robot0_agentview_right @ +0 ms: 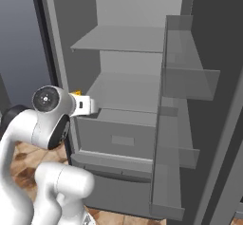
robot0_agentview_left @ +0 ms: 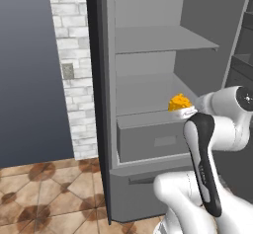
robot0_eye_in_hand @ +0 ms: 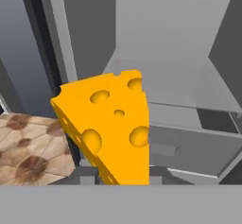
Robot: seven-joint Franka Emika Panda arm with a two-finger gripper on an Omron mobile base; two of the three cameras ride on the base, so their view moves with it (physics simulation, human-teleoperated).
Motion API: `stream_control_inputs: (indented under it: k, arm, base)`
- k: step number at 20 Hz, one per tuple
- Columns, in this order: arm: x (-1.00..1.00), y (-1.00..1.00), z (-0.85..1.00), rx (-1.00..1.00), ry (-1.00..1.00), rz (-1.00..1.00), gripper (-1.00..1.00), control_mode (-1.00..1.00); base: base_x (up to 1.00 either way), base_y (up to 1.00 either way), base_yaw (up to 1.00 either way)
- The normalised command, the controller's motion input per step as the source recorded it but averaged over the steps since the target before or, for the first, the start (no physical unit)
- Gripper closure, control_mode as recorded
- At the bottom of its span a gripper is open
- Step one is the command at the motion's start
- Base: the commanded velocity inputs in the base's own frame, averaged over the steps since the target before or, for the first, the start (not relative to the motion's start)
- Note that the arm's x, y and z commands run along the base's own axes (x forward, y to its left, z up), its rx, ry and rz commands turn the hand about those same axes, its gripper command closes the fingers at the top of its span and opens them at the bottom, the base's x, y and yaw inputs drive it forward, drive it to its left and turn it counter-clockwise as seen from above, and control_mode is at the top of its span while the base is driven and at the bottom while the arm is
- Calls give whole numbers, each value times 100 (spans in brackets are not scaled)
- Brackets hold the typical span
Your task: Retrieve the sausage and cheese from the fridge and place them on the cutting board on the counter.
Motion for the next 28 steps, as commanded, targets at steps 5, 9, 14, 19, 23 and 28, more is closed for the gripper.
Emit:
stream_control_inputs:
  k: [5,9,14,19,23,28]
  arm:
    - [0,1,-3,1,5,0,100,-100]
    - [0,0,0,0,0,0,100,-100]
    - [0,0,0,0,0,0,100,-100]
    - [0,0,0,0,0,0,100,100]
    - [0,0,0,0,0,0,100,100]
    - [0,0,0,0,0,0,100,100]
  base:
    - [0,0,0]
    - [0,0,0]
    - [0,0,0]
    - [0,0,0]
    - [-6,1,0]
    - [-83,-1,-6]
